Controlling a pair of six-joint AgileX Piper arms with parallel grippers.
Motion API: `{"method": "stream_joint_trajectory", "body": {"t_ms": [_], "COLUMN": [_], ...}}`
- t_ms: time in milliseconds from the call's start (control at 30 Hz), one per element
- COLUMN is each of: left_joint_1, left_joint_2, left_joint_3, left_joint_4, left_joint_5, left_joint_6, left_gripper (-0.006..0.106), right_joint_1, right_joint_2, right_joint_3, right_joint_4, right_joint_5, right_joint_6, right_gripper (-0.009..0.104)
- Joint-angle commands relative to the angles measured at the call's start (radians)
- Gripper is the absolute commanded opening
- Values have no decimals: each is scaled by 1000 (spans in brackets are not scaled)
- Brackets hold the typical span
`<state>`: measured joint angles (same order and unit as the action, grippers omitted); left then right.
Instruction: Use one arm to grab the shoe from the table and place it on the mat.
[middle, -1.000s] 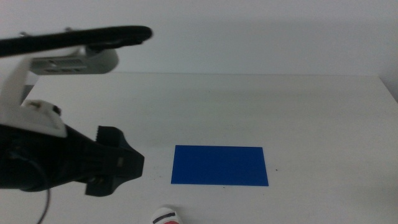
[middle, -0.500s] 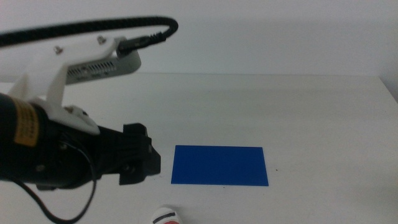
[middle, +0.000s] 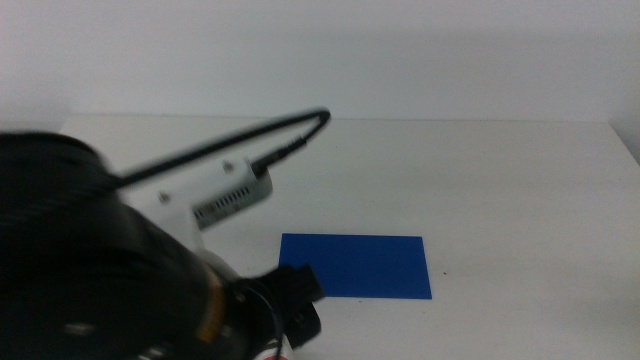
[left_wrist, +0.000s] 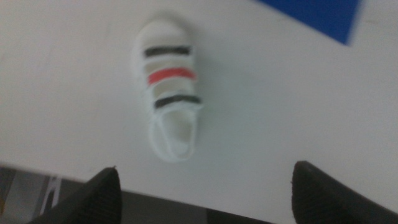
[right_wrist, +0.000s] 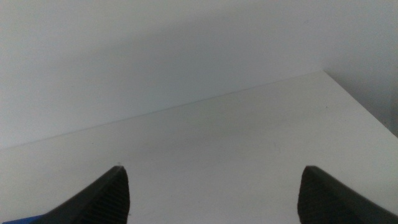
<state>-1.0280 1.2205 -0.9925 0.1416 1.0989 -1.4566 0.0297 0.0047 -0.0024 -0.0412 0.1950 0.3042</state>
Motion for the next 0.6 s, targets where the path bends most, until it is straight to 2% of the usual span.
{"method": "stream_joint_trajectory", "body": {"t_ms": [0, 67, 167, 267, 367, 567], "left_joint_1": [-30, -32, -27, -27, -20, 79], "left_joint_2": [47, 95, 164, 239, 302, 371], "left_joint_3": [3, 3, 3, 3, 3, 3], "left_joint_4": [13, 10, 68, 58, 85, -69], "left_joint_5": [25, 37, 15, -10, -57, -119], "left_joint_6": [-131, -177, -202, -272, -231, -29], "left_gripper": [94, 94, 94, 94, 94, 94], "right_joint_1": [2, 2, 2, 2, 2, 2], "right_joint_2": [-5, -5, -5, -5, -5, -5], "right_joint_3": [2, 2, 2, 2, 2, 2], "right_joint_4": [-7, -7, -7, -7, -7, -7], "right_joint_5": [-8, -8, -8, -8, -8, -8], "right_joint_6": [-4, -4, -4, -4, -4, -4], "right_gripper": [79, 79, 79, 79, 79, 79]}}
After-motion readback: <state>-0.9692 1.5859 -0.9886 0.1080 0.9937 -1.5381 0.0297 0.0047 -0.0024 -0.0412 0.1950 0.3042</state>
